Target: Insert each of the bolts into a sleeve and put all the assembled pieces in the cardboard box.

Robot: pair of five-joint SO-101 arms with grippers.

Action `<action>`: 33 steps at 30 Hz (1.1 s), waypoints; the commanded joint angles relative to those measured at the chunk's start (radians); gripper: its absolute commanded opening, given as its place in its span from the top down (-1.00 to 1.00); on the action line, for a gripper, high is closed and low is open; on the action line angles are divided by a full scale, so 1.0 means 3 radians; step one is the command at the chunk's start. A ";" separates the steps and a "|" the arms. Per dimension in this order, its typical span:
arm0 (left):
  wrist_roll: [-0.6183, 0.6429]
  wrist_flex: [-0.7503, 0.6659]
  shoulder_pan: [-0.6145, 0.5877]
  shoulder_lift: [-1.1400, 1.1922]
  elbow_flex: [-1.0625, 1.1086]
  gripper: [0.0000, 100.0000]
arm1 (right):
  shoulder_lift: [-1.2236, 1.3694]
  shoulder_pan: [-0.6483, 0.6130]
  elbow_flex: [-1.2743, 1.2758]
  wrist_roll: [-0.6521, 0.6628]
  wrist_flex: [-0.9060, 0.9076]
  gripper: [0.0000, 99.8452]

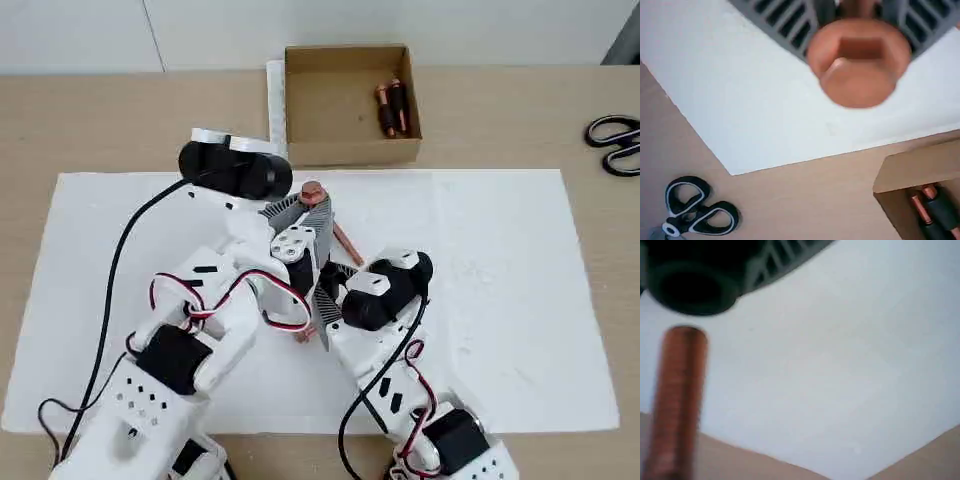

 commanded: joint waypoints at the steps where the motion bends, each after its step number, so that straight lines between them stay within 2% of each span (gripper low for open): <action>1: -0.0031 -0.0005 0.0051 -0.0015 -0.0038 0.99 | -0.0043 -0.0018 -0.0015 -0.0031 -0.0023 0.99; 33: -0.0031 0.0414 0.0159 -0.0026 -0.0054 0.99 | -0.0043 0.0008 -0.0015 -0.0026 -0.0023 0.99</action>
